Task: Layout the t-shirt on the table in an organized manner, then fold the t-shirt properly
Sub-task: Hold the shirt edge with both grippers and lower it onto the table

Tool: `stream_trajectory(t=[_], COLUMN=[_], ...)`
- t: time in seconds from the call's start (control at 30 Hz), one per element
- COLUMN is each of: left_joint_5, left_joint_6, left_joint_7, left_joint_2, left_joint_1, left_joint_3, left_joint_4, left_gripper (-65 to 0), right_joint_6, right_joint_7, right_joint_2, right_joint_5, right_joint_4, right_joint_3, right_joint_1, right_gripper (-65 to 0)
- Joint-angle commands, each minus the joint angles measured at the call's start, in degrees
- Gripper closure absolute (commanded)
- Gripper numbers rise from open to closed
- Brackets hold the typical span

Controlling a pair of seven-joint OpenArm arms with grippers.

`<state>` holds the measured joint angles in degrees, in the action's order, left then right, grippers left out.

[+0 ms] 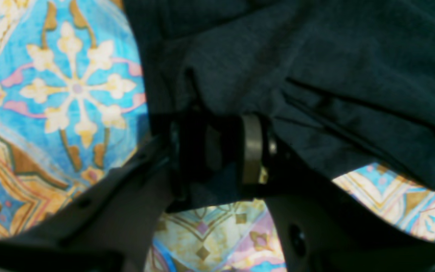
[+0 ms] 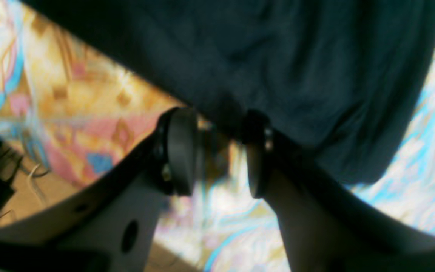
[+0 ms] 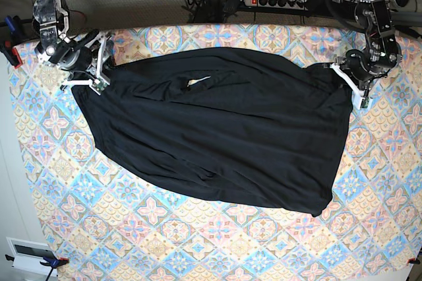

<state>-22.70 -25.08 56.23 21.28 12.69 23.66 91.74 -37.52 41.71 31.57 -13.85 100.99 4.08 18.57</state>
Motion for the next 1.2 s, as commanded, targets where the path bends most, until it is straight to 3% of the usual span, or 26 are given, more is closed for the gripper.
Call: stream_trajectory(t=[0.0, 0.2, 0.37, 0.63, 0.8, 0.93, 1.1, 1.17], left_joint_5=[-0.55, -0.55, -0.55, -0.55, -0.55, -0.55, -0.55, -0.55], left_joint_6=[0.07, 0.07, 0.07, 0.07, 0.07, 0.07, 0.07, 0.07], left_joint_7=[-0.71, -0.71, -0.71, -0.71, -0.71, -0.71, -0.71, -0.71], left_joint_2=[1.01, 1.01, 1.01, 1.01, 1.01, 1.01, 1.01, 1.01], left_joint_1=[-0.42, -0.42, -0.42, -0.16, -0.07, -0.07, -0.07, -0.16], left_joint_3=[0.38, 0.38, 0.38, 0.38, 0.38, 0.38, 0.38, 0.38], left_joint_4=[0.96, 0.96, 0.87, 0.87, 0.87, 0.87, 0.87, 0.87], left_gripper=[-17.4, -17.4, -17.4, -17.4, -17.4, -17.4, -17.4, -17.4], right_joint_6=[0.02, -0.15, -0.06, -0.06, -0.06, -0.15, -0.15, -0.15], right_joint_7=[-0.7, -1.14, -1.58, -1.85, -1.85, -1.85, -1.85, -1.85], right_joint_2=[1.97, 4.08, 7.07, 6.8, 6.8, 6.8, 6.8, 6.8], right_joint_5=[-0.35, -0.26, -0.26, 13.89, 15.03, 15.03, 15.03, 15.03], right_joint_4=[0.94, 0.94, 0.5, -0.9, -1.34, -3.8, -3.8, -2.48], right_joint_3=[-0.08, -1.4, -8.16, -13.88, -14.23, -14.32, -13.97, -13.79], right_joint_1=[-0.06, -0.06, -0.77, -4.9, -4.9, -4.9, -4.9, -4.9], right_gripper=[-20.7, -28.5, -30.4, -30.4, -30.0, -23.4, -2.9, -0.1])
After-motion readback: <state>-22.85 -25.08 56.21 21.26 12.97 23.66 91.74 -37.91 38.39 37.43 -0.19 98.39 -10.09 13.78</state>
